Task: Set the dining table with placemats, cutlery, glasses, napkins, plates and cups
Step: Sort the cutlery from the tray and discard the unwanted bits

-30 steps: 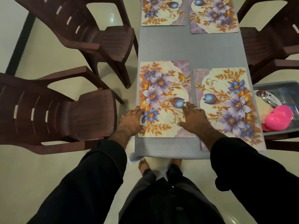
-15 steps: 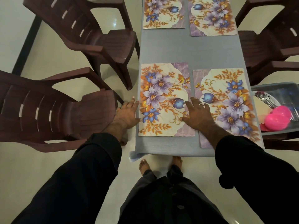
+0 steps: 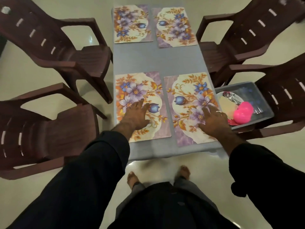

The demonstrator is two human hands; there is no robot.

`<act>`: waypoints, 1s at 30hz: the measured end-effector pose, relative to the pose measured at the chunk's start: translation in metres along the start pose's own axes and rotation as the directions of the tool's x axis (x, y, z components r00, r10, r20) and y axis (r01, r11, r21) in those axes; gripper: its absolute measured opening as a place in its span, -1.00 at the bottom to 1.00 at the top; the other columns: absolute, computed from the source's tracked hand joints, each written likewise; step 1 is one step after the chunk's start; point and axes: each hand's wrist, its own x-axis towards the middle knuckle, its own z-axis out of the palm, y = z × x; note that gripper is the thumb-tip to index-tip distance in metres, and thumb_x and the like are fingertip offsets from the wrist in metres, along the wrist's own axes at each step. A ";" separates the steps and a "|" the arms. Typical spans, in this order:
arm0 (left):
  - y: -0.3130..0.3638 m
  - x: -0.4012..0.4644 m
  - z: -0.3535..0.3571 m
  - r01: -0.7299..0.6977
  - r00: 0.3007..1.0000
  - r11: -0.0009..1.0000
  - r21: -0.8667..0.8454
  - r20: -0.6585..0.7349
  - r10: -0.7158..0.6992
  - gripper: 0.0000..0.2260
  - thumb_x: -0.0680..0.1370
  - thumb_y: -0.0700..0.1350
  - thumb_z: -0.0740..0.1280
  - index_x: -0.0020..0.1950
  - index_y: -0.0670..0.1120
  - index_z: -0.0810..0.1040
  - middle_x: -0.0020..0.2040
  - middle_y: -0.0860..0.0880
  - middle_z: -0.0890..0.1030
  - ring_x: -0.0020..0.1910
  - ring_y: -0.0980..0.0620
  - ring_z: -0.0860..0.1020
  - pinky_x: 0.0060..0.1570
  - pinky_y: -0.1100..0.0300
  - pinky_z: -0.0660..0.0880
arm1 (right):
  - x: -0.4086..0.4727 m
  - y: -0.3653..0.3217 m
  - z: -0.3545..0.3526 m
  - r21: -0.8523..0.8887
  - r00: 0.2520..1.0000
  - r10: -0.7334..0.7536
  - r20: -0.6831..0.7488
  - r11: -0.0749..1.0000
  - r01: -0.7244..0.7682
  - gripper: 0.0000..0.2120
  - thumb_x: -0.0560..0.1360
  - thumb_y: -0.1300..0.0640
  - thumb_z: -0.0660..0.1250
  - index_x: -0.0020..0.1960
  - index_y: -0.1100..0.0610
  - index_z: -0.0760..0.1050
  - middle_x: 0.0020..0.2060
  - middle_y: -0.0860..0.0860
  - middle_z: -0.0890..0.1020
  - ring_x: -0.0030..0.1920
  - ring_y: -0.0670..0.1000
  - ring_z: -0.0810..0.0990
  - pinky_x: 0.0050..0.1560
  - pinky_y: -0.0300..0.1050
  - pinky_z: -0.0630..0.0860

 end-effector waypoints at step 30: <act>0.200 0.043 0.084 0.167 0.960 0.981 0.094 0.210 -0.184 -0.08 0.60 0.30 0.37 0.76 -0.03 -0.05 0.77 -0.05 -0.03 0.74 -0.09 -0.04 0.67 -0.23 -0.03 | 0.061 0.169 0.040 0.006 0.906 -0.363 0.218 0.929 0.370 -0.13 0.52 -0.30 0.36 0.65 0.09 0.12 0.64 0.07 0.22 0.59 0.16 0.26 0.48 0.25 0.30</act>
